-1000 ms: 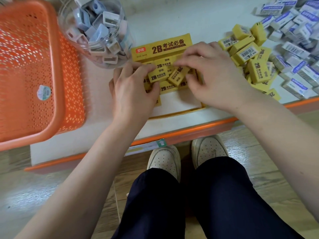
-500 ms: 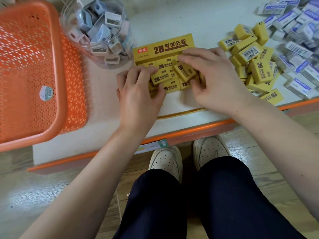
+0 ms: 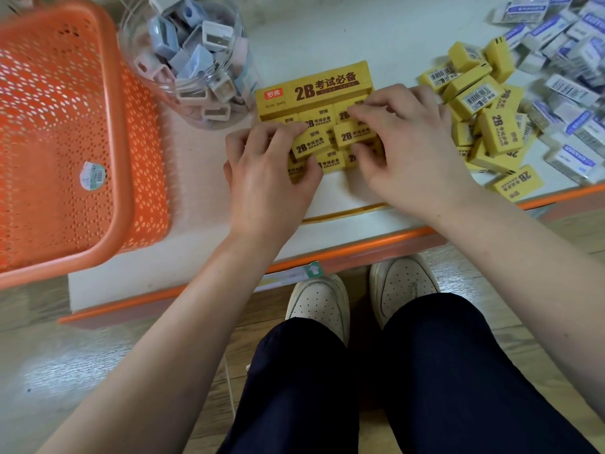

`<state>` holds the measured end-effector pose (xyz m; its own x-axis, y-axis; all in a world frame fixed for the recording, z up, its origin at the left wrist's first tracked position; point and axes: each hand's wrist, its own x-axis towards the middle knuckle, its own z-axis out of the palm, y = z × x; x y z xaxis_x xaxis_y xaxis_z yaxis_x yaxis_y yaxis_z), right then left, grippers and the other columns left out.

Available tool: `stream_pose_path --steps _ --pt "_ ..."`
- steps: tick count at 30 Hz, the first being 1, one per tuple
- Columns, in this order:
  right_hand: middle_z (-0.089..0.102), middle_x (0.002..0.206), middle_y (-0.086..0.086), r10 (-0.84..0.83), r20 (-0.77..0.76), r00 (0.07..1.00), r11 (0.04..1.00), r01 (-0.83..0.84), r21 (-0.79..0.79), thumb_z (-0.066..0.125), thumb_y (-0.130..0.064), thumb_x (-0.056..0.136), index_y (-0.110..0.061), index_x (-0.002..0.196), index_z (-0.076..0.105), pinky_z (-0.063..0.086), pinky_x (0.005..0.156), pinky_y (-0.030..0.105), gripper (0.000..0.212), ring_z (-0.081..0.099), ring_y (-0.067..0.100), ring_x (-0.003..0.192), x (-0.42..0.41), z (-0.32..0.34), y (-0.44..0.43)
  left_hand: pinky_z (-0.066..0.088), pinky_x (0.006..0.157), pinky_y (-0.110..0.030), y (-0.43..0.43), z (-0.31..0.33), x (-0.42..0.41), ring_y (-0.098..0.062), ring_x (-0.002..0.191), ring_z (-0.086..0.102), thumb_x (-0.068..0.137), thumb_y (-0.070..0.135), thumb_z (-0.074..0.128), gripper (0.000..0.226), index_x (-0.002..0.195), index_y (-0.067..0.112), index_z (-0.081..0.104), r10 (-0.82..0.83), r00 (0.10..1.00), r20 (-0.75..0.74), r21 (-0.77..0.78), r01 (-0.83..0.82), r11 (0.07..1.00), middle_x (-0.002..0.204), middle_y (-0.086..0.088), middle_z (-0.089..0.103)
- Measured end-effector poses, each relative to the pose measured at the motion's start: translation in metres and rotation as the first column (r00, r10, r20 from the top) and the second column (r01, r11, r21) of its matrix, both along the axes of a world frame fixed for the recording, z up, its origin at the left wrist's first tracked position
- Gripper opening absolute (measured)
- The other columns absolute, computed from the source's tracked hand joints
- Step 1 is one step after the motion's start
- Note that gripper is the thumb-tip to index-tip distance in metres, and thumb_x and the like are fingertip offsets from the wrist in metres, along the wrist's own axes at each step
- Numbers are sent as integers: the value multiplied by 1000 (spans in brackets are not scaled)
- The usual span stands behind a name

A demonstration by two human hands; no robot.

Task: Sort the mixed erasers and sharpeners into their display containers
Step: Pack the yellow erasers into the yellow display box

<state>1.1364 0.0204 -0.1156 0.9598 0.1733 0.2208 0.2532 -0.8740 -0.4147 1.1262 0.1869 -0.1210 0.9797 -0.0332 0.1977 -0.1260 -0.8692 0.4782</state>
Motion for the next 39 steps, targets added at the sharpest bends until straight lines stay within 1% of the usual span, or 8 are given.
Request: stream_pose_path --steps 3,8,16,21,27,33,36,39 --pt "58 110 12 13 -10 1000 1000 -13 -22 55 -24 81 -10 115 64 36 83 46 38 48 39 105 -1 -1 -1 40 88 -38 2 2 0 -32 107 46 79 42 50 44 114 20 67 -13 1000 -11 1 13 1000 111 -1 61" --pt "57 111 2 84 -131 988 993 -72 98 53 -31 77 -17 113 65 32 87 42 40 41 32 111 -7 10 -13 37 89 -36 12 10 -8 -24 102 47 73 39 57 38 106 25 71 -128 992 -17 -26 128 992 105 8 60" --pt "50 100 -3 204 -240 949 975 -175 136 56 -40 71 -19 103 67 38 89 49 40 31 14 99 -12 14 -27 27 90 -26 13 17 -11 -4 96 38 70 44 62 32 100 36 68 -236 956 -174 -11 238 971 88 27 52" --pt "53 103 -1 241 -263 934 970 -223 96 70 -34 75 -22 106 68 36 91 51 34 37 22 101 -8 17 -31 27 90 -28 10 26 -4 -13 98 46 73 37 74 30 101 31 65 -244 942 -230 84 269 960 91 20 54" --pt "56 110 -7 179 -226 958 984 -168 63 73 -28 73 -25 105 65 25 85 34 33 39 20 104 -10 13 -27 43 85 -38 8 20 -11 -13 94 45 71 28 77 29 97 21 64 -163 968 -189 6 167 986 93 15 53" --pt "56 111 -9 126 -242 962 991 -132 -7 71 -31 76 -25 95 66 34 88 40 21 46 22 102 -8 17 -24 31 80 -23 7 23 -5 -8 93 37 75 30 76 26 96 21 63 -162 960 -228 28 173 985 94 14 51" --pt "59 109 -9 102 -257 961 994 -110 -14 74 -31 74 -26 88 68 38 93 48 16 50 24 103 -2 21 -21 30 80 -22 4 27 0 -7 95 34 78 31 73 25 98 23 60 -170 940 -296 61 196 979 95 13 50" --pt "60 108 -9 72 -263 962 996 -83 -31 75 -31 73 -27 86 70 38 94 49 14 50 25 104 2 22 -19 30 82 -23 1 30 8 -7 96 34 80 33 71 25 100 24 59 -159 929 -335 91 199 976 96 12 49"
